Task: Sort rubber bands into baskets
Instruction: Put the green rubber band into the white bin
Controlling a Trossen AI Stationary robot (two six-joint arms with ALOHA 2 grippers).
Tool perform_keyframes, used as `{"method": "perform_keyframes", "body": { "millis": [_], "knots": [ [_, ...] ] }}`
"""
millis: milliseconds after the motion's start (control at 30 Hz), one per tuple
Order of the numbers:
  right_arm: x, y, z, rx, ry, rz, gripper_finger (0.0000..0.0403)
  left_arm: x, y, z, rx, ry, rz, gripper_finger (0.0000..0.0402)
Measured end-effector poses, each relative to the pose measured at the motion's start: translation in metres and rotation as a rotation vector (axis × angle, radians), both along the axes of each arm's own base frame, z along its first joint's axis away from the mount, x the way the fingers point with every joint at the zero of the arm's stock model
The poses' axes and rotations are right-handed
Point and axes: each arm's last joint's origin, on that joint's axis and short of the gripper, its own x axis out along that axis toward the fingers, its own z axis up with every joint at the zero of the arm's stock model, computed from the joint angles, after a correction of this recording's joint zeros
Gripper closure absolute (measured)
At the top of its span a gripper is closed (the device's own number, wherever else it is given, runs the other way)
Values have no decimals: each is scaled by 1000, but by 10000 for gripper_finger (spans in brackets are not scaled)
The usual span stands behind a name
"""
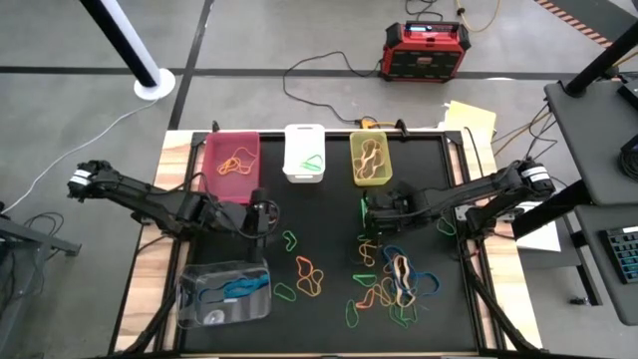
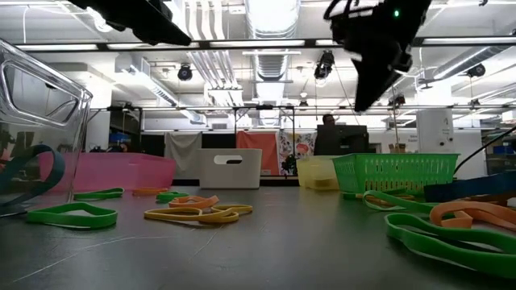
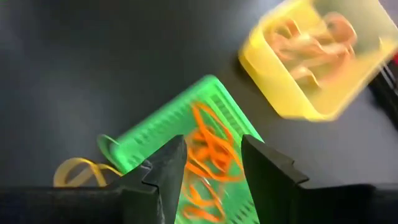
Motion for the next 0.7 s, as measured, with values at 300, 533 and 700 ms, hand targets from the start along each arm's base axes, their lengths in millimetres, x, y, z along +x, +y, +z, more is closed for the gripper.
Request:
{"method": "perform_keyframes", "body": {
  "millis": [300,533,700],
  "knots": [
    [17,25,22,-23,-259,234,242,5,-3,-1,-72,34,-33,234],
    [23,32,28,-75,-342,290,250,25,-9,-6,-25,197,-27,247],
    [21,33,30,-159,-320,314,246,45,-8,-22,63,351,-35,253]
  ]
}}
